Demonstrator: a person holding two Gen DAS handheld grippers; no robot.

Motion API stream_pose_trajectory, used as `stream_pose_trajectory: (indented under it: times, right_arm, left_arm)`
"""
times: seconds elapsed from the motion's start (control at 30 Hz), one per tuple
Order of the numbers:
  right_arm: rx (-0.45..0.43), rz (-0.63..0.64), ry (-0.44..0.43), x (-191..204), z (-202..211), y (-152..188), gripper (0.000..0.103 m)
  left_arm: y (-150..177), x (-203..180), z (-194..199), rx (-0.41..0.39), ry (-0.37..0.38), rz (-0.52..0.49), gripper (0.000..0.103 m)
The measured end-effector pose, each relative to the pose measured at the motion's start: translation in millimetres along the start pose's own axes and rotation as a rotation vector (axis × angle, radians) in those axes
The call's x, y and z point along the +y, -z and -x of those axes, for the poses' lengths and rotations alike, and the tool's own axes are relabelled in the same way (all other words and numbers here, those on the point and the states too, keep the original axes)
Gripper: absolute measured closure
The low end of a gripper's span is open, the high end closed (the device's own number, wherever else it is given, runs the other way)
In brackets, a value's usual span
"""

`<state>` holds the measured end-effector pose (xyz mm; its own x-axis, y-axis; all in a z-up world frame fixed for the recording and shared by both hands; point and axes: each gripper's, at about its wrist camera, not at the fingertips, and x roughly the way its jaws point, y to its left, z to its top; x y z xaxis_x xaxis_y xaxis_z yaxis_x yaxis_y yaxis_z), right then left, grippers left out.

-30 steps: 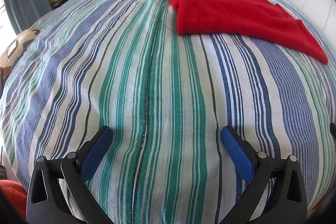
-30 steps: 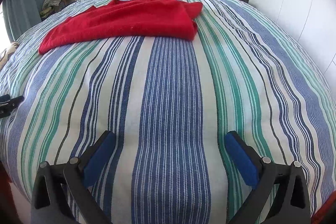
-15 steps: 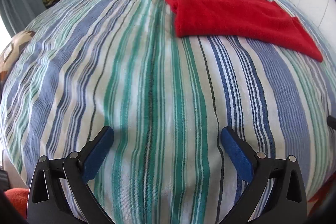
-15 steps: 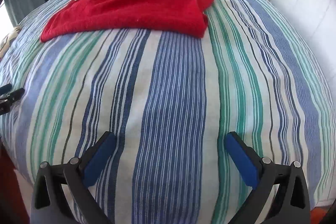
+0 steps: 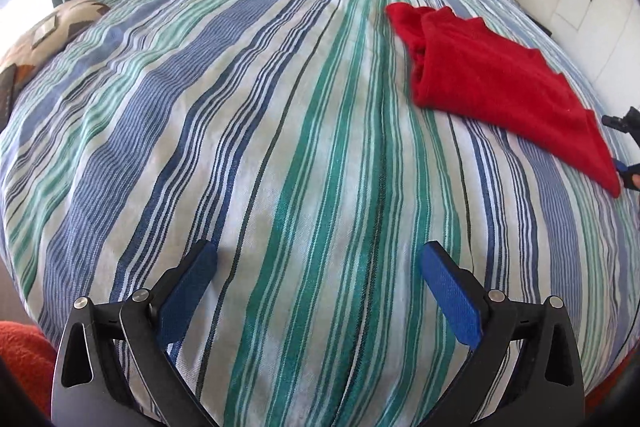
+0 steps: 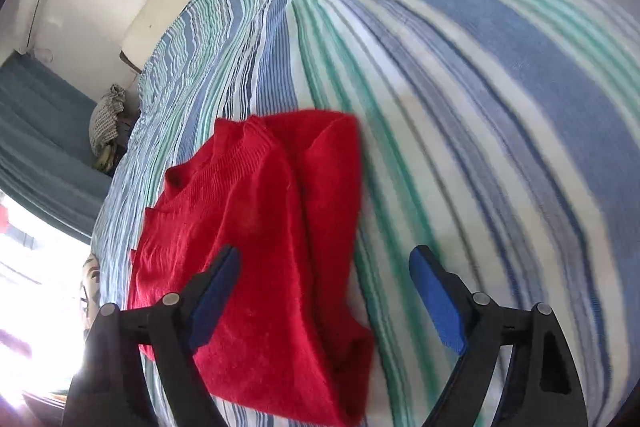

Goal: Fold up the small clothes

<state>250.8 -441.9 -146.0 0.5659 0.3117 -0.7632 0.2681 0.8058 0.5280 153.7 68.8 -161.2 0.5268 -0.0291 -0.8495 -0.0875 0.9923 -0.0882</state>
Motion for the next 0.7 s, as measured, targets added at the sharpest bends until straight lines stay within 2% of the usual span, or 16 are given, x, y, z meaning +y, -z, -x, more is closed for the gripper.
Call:
stream_pose_trajectory:
  times: [0.07, 0.1, 0.13, 0.23, 0.3, 0.4, 0.53, 0.63, 0.67, 0.7]
  right_arm:
    - [0.050, 0.036, 0.026, 5, -20, 7, 0.051]
    - [0.047, 0.043, 0.052, 8, -23, 8, 0.090]
    - [0.040, 0.022, 0.048, 9, -22, 7, 0.093]
    - [-0.033, 0.047, 0.061, 39, 2, 0, 0.094]
    - [-0.056, 0.163, 0.069, 86, 16, -6, 0.093]
    - [-0.044, 0.285, 0.023, 166, 18, -6, 0.093]
    - [0.042, 0.382, -0.040, 262, -30, 19, 0.093]
    - [0.091, 0.468, -0.020, 309, -82, 51, 0.093]
    - [0.120, 0.490, -0.022, 317, -101, 63, 0.088]
    - [0.175, 0.483, -0.031, 319, -120, 72, 0.078]
  left_arm:
    - [-1, -1, 0, -0.001, 0.000, -0.004, 0.001]
    - [-2, -1, -1, 0.002, 0.003, -0.001, 0.001]
    - [-3, -1, -1, 0.007, 0.008, 0.005, 0.001]
    - [-8, 3, -1, 0.017, 0.034, 0.029, 0.001]
    - [-11, 5, -1, 0.023, 0.053, 0.050, 0.001]
    - [-17, 9, -2, 0.026, 0.076, 0.072, 0.001]
    - [-20, 17, 0, 0.021, 0.082, 0.093, 0.001]
    - [-20, 26, 0, 0.025, 0.081, 0.112, 0.001]
    - [-20, 28, 0, 0.029, 0.077, 0.114, 0.001]
    - [-20, 30, -1, 0.033, 0.072, 0.115, 0.001]
